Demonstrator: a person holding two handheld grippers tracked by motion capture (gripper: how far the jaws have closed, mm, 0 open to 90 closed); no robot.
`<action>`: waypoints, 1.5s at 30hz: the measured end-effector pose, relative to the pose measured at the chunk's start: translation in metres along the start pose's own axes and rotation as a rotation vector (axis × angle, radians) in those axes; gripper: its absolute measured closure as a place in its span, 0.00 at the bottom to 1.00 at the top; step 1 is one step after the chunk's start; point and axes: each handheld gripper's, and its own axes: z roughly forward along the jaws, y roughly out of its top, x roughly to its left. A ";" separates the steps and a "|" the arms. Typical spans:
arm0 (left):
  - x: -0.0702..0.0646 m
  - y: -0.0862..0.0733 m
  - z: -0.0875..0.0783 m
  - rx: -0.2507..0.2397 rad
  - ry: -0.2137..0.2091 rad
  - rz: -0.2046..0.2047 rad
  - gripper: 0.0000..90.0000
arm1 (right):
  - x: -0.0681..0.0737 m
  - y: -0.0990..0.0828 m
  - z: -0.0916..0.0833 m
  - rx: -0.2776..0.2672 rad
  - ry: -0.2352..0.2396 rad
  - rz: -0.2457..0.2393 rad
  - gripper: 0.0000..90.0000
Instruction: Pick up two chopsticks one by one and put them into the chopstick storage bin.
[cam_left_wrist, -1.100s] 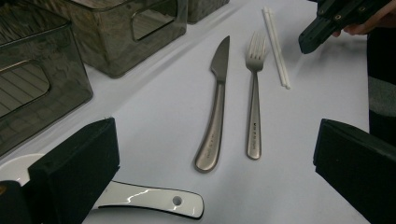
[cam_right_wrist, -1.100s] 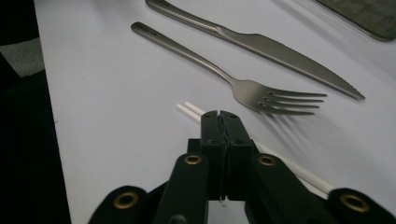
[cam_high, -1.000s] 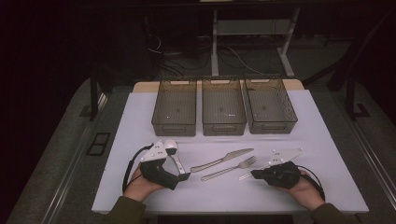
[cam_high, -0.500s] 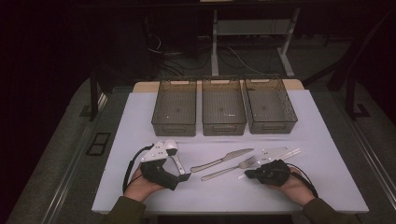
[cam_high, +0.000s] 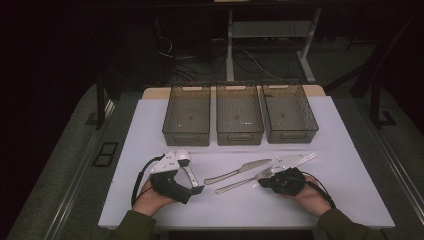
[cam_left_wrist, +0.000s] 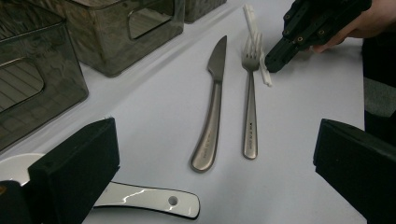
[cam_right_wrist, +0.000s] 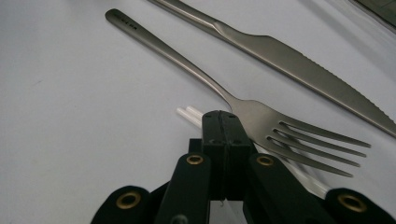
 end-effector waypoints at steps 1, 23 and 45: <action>0.000 0.000 0.000 -0.001 0.000 -0.001 0.00 | 0.000 0.000 0.000 0.000 0.000 0.000 1.00; 0.000 0.000 -0.002 -0.002 -0.006 -0.005 0.00 | -0.047 -0.004 -0.058 -0.064 -0.180 0.106 1.00; 0.000 -0.001 0.001 0.000 -0.015 -0.014 0.00 | -0.146 -0.044 -0.074 0.029 -0.395 0.370 1.00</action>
